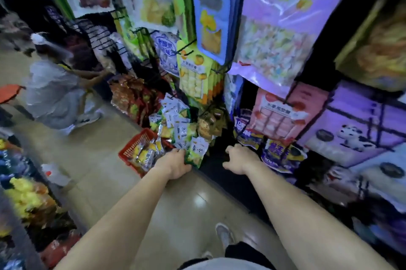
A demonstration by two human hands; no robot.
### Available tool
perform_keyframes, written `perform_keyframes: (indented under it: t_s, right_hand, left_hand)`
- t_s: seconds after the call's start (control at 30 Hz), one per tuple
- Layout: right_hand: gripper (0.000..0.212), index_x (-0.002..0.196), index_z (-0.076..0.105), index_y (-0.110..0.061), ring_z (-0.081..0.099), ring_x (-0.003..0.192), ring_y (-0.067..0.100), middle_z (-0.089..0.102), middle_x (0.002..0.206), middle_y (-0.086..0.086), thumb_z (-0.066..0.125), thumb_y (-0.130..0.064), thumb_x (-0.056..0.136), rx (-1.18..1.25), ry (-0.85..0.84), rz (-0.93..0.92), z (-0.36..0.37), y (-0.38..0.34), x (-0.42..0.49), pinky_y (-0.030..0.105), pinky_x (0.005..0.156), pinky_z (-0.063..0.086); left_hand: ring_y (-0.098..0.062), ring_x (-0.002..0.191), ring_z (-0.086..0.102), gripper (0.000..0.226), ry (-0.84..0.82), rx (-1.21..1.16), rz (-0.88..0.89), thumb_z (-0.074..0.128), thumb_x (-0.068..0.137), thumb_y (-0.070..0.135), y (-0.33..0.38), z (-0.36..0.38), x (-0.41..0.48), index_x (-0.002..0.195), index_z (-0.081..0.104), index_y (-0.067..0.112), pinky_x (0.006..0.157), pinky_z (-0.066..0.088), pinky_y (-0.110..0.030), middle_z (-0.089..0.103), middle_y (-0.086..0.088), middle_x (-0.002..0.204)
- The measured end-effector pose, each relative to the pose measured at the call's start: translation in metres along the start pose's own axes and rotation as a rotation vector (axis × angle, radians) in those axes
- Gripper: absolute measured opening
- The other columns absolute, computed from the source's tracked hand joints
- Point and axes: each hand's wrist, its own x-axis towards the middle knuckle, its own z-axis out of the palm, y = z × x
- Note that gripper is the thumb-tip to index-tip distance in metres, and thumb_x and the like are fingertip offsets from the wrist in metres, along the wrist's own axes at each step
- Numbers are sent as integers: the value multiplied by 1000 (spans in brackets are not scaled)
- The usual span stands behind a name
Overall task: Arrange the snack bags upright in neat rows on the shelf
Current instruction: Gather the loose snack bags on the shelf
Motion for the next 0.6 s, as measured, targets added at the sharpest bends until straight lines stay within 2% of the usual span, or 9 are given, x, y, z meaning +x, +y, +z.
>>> perform_keyframes:
  t_s: [0.17, 0.33, 0.4, 0.47, 0.6]
  right_hand:
    - [58, 134, 51, -18, 50, 122, 36, 46, 135, 11, 62, -47, 85, 154, 57, 289, 35, 47, -61, 43, 94, 47]
    - [64, 144, 45, -16, 50, 126, 32, 44, 148, 13, 62, -42, 87, 329, 96, 505, 70, 94, -142, 37, 98, 46]
    - [57, 137, 52, -20, 56, 118, 31, 55, 137, 13, 63, -44, 86, 386, 142, 576, 80, 108, -176, 33, 93, 49]
    - [51, 132, 56, -25, 58, 114, 32, 57, 129, 13, 62, -44, 86, 420, 171, 646, 89, 121, -209, 35, 90, 49]
    - [52, 127, 56, -17, 58, 111, 35, 56, 127, 16, 60, -47, 85, 454, 182, 800, 107, 150, -274, 40, 89, 51]
  left_hand:
    - [-35, 124, 47, 67, -85, 157, 245, 59, 86, 48, 57, 9, 13, 141, 38, 15, 98, 42, -42, 44, -16, 140]
    - [-32, 126, 47, 68, -127, 239, 468, 58, 87, 48, 128, 28, -7, 145, 37, 18, 102, 40, -40, 42, -12, 143]
    - [-32, 128, 45, 68, -151, 282, 557, 58, 88, 47, 157, 39, -18, 145, 37, 17, 104, 39, -40, 41, -13, 143]
    - [-32, 127, 45, 68, -166, 320, 649, 59, 87, 47, 186, 50, -30, 144, 38, 16, 103, 39, -41, 42, -13, 141]
    - [-32, 126, 47, 69, -205, 378, 804, 60, 87, 46, 247, 75, -54, 145, 36, 18, 102, 40, -39, 43, -13, 141]
